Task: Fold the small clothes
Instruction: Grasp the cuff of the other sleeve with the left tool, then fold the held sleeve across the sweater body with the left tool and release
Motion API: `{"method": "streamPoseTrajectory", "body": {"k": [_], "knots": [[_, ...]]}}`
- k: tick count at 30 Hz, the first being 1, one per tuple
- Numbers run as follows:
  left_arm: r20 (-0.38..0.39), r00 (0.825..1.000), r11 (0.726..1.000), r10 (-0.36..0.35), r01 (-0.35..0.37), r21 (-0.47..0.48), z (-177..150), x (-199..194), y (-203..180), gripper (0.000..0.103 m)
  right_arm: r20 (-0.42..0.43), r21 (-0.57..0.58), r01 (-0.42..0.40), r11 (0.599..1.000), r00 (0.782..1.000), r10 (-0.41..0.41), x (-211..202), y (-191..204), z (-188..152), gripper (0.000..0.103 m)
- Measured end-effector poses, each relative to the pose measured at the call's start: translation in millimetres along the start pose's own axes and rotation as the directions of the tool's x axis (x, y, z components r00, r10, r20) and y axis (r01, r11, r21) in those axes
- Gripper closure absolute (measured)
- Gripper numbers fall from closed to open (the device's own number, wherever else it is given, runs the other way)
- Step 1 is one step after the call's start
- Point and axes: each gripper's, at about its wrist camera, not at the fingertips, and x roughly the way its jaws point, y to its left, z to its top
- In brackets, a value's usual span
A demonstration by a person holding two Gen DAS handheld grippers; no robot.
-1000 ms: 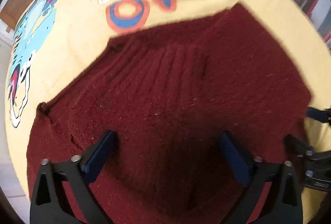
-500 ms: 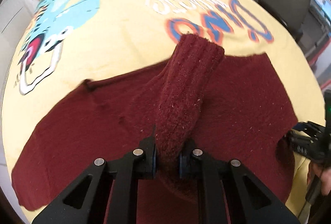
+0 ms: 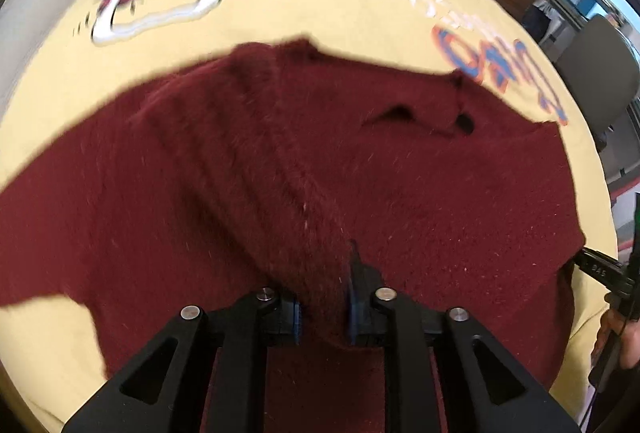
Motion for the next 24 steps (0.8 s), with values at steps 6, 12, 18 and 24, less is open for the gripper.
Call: {"method": "streamPoseTrajectory", "body": {"k": [6, 12, 18, 24], "knots": [[-0.066, 0.998, 0.998, 0.010, -0.014, -0.060, -6, 13, 20, 0.056, -0.011, -0.007, -0.005, 1.000, 1.000, 0.005, 2, 4, 5, 0.088], [-0.119, 0.992, 0.995, 0.049, -0.059, -0.082, -8, 3, 45, 0.025, -0.008, -0.035, 0.030, 0.999, 1.000, -0.030, 3, 12, 6, 0.074], [-0.075, 0.996, 0.993, 0.040, -0.048, -0.105, 11, -25, 68, 0.001, 0.014, -0.052, 0.042, 0.998, 0.999, -0.042, -14, 4, 0, 0.038], [-0.078, 0.997, 0.987, 0.026, -0.038, -0.155, 30, -20, 88, 0.001, 0.034, -0.070, 0.061, 0.996, 0.998, -0.059, -33, 1, -9, 0.026]]}}
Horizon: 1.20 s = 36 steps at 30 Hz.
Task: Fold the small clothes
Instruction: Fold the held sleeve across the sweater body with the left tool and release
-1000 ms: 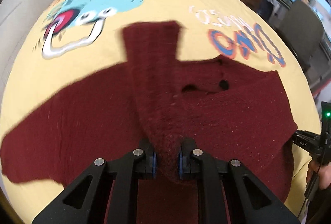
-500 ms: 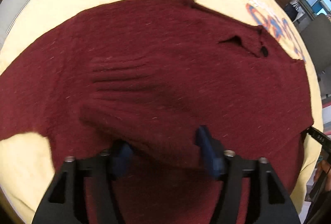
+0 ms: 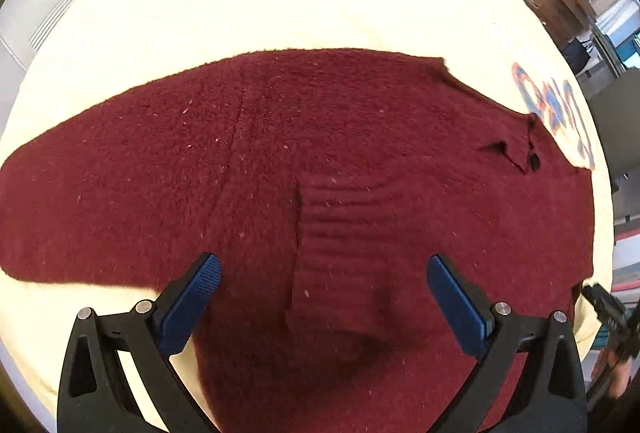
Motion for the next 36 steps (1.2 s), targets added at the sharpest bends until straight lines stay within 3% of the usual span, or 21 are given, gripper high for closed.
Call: {"method": "streamPoseTrajectory", "body": {"k": [4, 9, 10, 12, 13, 14, 15, 21, 25, 30, 33, 35, 36], "knots": [[-0.068, 0.997, 0.999, -0.042, 0.040, -0.025, 8, 34, 0, 0.002, -0.006, 0.016, -0.014, 1.000, 1.000, 0.014, -5, -2, -9, 0.026], [-0.060, 0.998, 0.999, 0.026, -0.024, 0.029, 5, 51, -16, 0.004, -0.032, 0.025, -0.008, 1.000, 0.999, 0.009, -1, -2, -18, 0.026], [-0.052, 0.998, 0.999, 0.030, -0.027, 0.047, 4, 51, -20, 0.010, -0.034, 0.027, -0.006, 1.000, 0.999, 0.007, -1, -2, -19, 0.026], [-0.030, 0.998, 0.995, 0.051, -0.048, 0.087, 1, 47, -27, 0.048, -0.036, 0.032, -0.003, 0.999, 0.999, 0.004, 0, -3, -17, 0.026], [-0.020, 0.999, 0.994, 0.048, -0.046, 0.102, 0, 45, -32, 0.058, -0.034, 0.034, -0.001, 0.999, 0.999, 0.002, 0, -3, -17, 0.026], [-0.015, 0.999, 0.993, 0.034, -0.032, 0.113, 0, 43, -37, 0.081, -0.031, 0.036, 0.001, 0.999, 1.000, 0.000, -1, -3, -16, 0.026], [-0.016, 1.000, 0.993, 0.009, -0.007, 0.120, 0, 40, -41, 0.091, -0.028, 0.036, 0.002, 0.999, 1.000, -0.001, -3, -4, -15, 0.026], [0.074, 0.996, 0.989, -0.040, 0.029, 0.142, 1, 3, -41, 0.094, 0.005, 0.058, -0.045, 0.997, 0.999, 0.045, -12, -5, 7, 0.026], [0.207, 0.977, 0.993, -0.040, 0.017, 0.115, 23, -33, -26, 0.094, 0.021, 0.077, -0.080, 0.994, 0.997, 0.078, -6, -2, 35, 0.024], [0.194, 0.981, 0.990, -0.008, -0.019, 0.138, 28, -24, -23, 0.094, -0.001, 0.095, -0.140, 0.986, 0.990, 0.141, 28, 12, 74, 0.024], [0.174, 0.985, 0.989, 0.011, -0.035, 0.141, 26, -9, -17, 0.094, -0.044, 0.117, -0.127, 0.985, 0.990, 0.133, 52, 20, 85, 0.025], [0.164, 0.986, 0.990, 0.017, -0.040, 0.137, 18, -11, -5, 0.094, -0.049, 0.127, -0.134, 0.983, 0.989, 0.141, 58, 22, 86, 0.058], [0.160, 0.987, 0.990, 0.013, -0.035, 0.136, 18, -9, -4, 0.094, -0.046, 0.133, -0.171, 0.976, 0.983, 0.178, 59, 22, 85, 0.083]]}}
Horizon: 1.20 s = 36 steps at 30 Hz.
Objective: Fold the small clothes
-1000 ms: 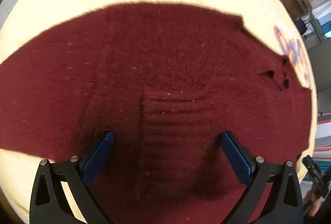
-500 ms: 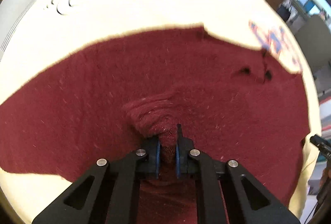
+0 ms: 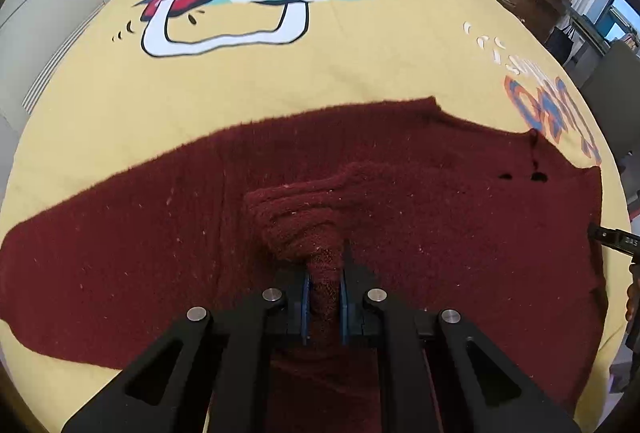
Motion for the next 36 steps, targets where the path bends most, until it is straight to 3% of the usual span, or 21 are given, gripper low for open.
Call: {"method": "streamPoseTrajectory", "body": {"k": [7, 11, 14, 18, 19, 20, 21, 23, 26, 29, 30, 36], "knots": [[0.028, 1.000, 0.999, 0.011, -0.012, 0.039, -1, 1, -9, 0.094, 0.070, 0.015, 0.039, 0.999, 0.997, -0.040, -23, -2, -7, 0.087], [-0.011, 0.999, 0.999, 0.051, -0.051, 0.019, -11, 26, -4, 0.093, 0.033, -0.001, 0.088, 0.996, 0.996, -0.088, -5, -4, -8, 0.087], [0.020, 0.996, 0.996, 0.082, -0.082, 0.036, -18, 29, -6, 0.087, 0.038, -0.008, 0.113, 0.994, 0.993, -0.112, -2, 1, -6, 0.085], [0.022, 0.994, 0.993, 0.109, -0.110, 0.039, -14, 27, -10, 0.079, 0.082, -0.054, 0.163, 0.985, 0.984, -0.158, -14, 17, -11, 0.071], [0.016, 0.993, 0.993, 0.115, -0.116, 0.034, -13, 25, -11, 0.077, 0.095, -0.060, 0.168, 0.984, 0.982, -0.162, -17, 20, -12, 0.058], [0.015, 0.992, 0.992, 0.125, -0.126, 0.030, -12, 23, -11, 0.066, 0.109, -0.069, 0.175, 0.982, 0.980, -0.167, -22, 23, -13, 0.047], [0.017, 0.991, 0.990, 0.136, -0.136, 0.026, -10, 19, -11, 0.048, 0.128, -0.080, 0.184, 0.980, 0.977, -0.173, -27, 27, -16, 0.027], [0.052, 0.990, 0.991, 0.130, -0.131, 0.019, -7, 6, -13, 0.023, 0.171, -0.107, 0.189, 0.976, 0.970, -0.170, -37, 39, -21, 0.023], [0.101, 0.989, 0.993, 0.112, -0.116, 0.029, -2, -15, -20, 0.004, 0.219, -0.150, 0.186, 0.971, 0.964, -0.151, -54, 56, -28, 0.020], [0.152, 0.984, 0.994, 0.090, -0.099, 0.050, 0, -29, -33, 0.001, 0.260, -0.189, 0.153, 0.970, 0.960, -0.101, -64, 82, -40, 0.009], [0.159, 0.983, 0.993, 0.092, -0.103, 0.061, -1, -32, -39, 0.001, 0.268, -0.200, 0.142, 0.970, 0.960, -0.085, -64, 91, -41, 0.000], [0.144, 0.988, 0.992, 0.047, -0.064, 0.112, -13, -16, -71, 0.001, 0.278, -0.283, 0.112, 0.953, 0.960, -0.030, -45, 144, -55, 0.000]]}}
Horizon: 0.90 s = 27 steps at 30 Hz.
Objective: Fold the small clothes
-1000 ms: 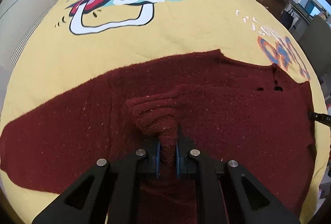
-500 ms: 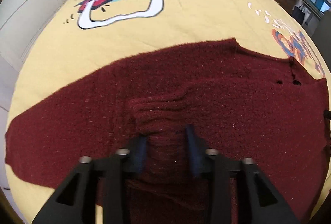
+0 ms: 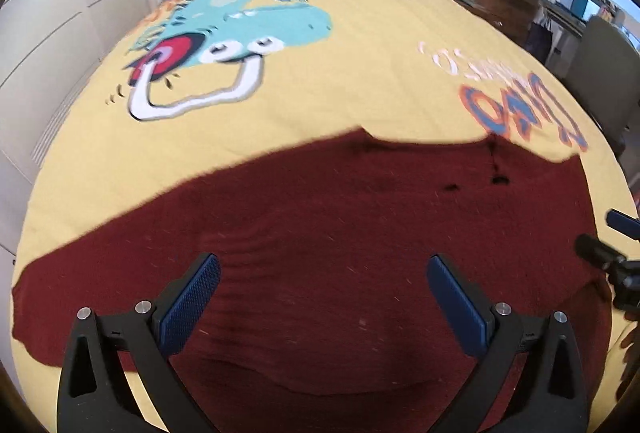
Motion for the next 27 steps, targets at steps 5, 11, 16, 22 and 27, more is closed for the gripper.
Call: {"method": "streamPoseTrajectory", "body": {"k": [5, 11, 16, 22, 27], "knots": [[-0.067, 0.998, 1.000, 0.003, -0.004, -0.004, -23, 33, -12, 0.001, -0.035, -0.044, 0.023, 0.999, 0.999, -0.024, 24, 25, -26, 0.000], [-0.099, 0.995, 1.000, 0.026, -0.026, 0.007, -46, 51, 4, 0.001, -0.058, -0.071, 0.067, 0.995, 0.996, -0.071, 49, 7, -49, 0.000], [-0.112, 0.993, 0.999, 0.029, -0.031, -0.021, -50, 53, 26, 0.001, -0.063, -0.018, 0.102, 0.995, 0.993, -0.103, 46, -34, -52, 0.001], [-0.112, 0.993, 0.999, 0.030, -0.033, -0.018, -51, 57, 27, 0.001, -0.044, -0.017, 0.088, 0.996, 0.995, -0.089, 44, -46, -62, 0.001], [-0.092, 0.993, 0.997, 0.069, -0.070, -0.013, -53, 58, 20, 0.001, -0.044, -0.017, 0.097, 0.995, 0.994, -0.098, 44, -42, -64, 0.000]]}}
